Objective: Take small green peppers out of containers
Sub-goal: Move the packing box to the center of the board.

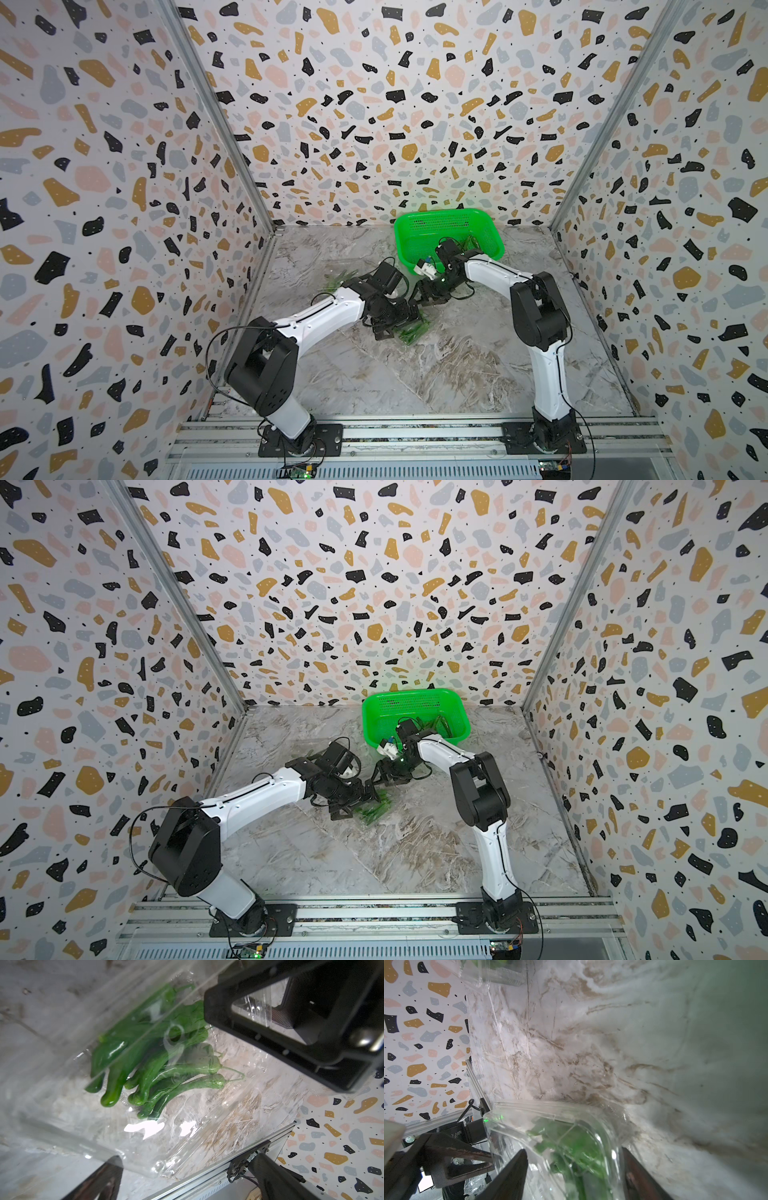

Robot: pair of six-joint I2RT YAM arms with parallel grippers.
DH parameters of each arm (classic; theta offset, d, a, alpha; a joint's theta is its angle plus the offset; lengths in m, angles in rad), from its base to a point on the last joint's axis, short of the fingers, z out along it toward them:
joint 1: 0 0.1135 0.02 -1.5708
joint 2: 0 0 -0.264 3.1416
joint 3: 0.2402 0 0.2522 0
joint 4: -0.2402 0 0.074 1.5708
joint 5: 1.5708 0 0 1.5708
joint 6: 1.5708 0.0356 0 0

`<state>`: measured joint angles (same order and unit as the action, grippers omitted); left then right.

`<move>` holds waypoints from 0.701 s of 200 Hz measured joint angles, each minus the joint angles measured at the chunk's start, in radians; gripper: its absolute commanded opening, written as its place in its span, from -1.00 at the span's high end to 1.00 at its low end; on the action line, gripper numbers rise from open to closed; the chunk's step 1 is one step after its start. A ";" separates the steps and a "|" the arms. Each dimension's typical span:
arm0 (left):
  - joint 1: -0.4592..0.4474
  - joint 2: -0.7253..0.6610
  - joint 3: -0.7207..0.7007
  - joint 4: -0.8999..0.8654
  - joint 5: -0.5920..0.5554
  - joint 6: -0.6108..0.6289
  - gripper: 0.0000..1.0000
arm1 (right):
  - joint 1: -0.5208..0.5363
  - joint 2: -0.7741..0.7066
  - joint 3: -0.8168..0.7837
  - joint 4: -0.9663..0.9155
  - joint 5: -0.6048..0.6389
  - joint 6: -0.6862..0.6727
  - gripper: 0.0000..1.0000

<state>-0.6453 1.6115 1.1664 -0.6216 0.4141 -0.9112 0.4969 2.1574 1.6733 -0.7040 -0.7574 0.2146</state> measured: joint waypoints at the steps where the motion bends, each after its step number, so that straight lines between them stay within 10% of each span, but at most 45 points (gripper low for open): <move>1: -0.001 0.000 0.000 -0.001 0.000 0.000 -0.98 | 0.000 0.000 0.001 -0.002 0.000 0.000 -0.43; 86: -0.021 -0.113 -0.005 -0.166 -0.017 0.050 -0.98 | -0.123 0.013 0.212 -0.147 -0.012 -0.074 -0.44; 140: 0.031 -0.027 0.235 -0.353 -0.130 0.222 -0.98 | -0.238 -0.206 -0.184 -0.010 -0.013 0.030 -0.33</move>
<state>-0.6140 1.5845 1.4017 -0.9749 0.2840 -0.6891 0.2592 1.9514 1.4895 -0.7139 -0.7708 0.2447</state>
